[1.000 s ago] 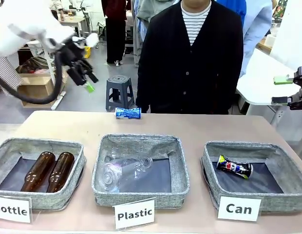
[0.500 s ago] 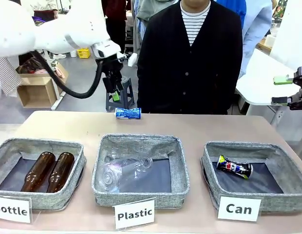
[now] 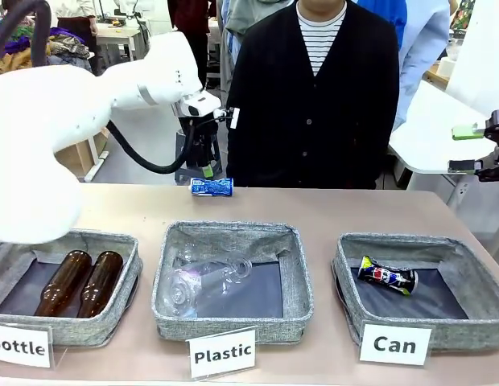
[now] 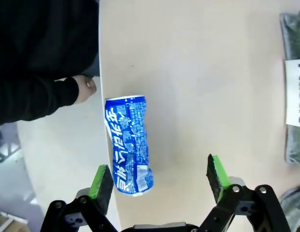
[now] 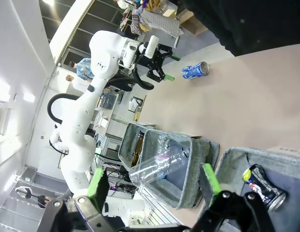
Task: Sort the can waste into the basket.
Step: Pick up the can waste from the table and place it in the right Fabric basket.
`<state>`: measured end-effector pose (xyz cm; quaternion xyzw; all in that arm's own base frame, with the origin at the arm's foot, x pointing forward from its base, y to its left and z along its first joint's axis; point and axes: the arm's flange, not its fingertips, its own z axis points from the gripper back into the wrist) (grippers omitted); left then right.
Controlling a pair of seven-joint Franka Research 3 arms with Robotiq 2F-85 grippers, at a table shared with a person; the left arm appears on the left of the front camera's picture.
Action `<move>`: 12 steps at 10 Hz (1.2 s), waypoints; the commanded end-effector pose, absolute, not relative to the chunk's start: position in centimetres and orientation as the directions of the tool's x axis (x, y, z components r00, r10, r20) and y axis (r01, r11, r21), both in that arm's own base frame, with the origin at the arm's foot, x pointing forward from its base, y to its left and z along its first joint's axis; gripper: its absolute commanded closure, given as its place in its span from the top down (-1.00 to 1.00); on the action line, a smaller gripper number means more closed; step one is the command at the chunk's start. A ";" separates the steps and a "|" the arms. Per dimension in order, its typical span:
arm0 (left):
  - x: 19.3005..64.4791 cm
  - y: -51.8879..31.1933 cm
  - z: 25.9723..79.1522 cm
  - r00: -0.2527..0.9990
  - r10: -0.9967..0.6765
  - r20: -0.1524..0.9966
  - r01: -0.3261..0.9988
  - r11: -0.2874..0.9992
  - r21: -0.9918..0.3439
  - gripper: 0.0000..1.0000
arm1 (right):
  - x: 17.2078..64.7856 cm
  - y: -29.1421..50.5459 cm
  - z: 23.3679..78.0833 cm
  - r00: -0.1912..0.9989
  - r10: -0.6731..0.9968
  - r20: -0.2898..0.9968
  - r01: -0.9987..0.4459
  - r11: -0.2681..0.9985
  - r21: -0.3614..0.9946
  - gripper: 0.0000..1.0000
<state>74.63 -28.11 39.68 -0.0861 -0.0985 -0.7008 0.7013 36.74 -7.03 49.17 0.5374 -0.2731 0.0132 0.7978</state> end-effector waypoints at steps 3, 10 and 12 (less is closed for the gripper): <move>81.5 -30.9 38.1 0.112 -0.981 0.157 0.985 0.131 0.116 1.00 | 36.5 -7.0 49.2 0.852 -0.263 0.452 -0.319 0.424 0.848 1.00; 83.7 -32.1 32.7 0.149 -0.982 0.116 0.988 0.151 0.009 1.00 | 36.5 -7.0 49.2 0.852 -0.263 0.452 -0.319 0.424 0.848 1.00; 83.9 -32.2 32.2 0.153 -0.982 0.111 0.988 0.153 -0.001 0.75 | 36.5 -7.0 49.2 0.852 -0.263 0.452 -0.319 0.424 0.848 1.00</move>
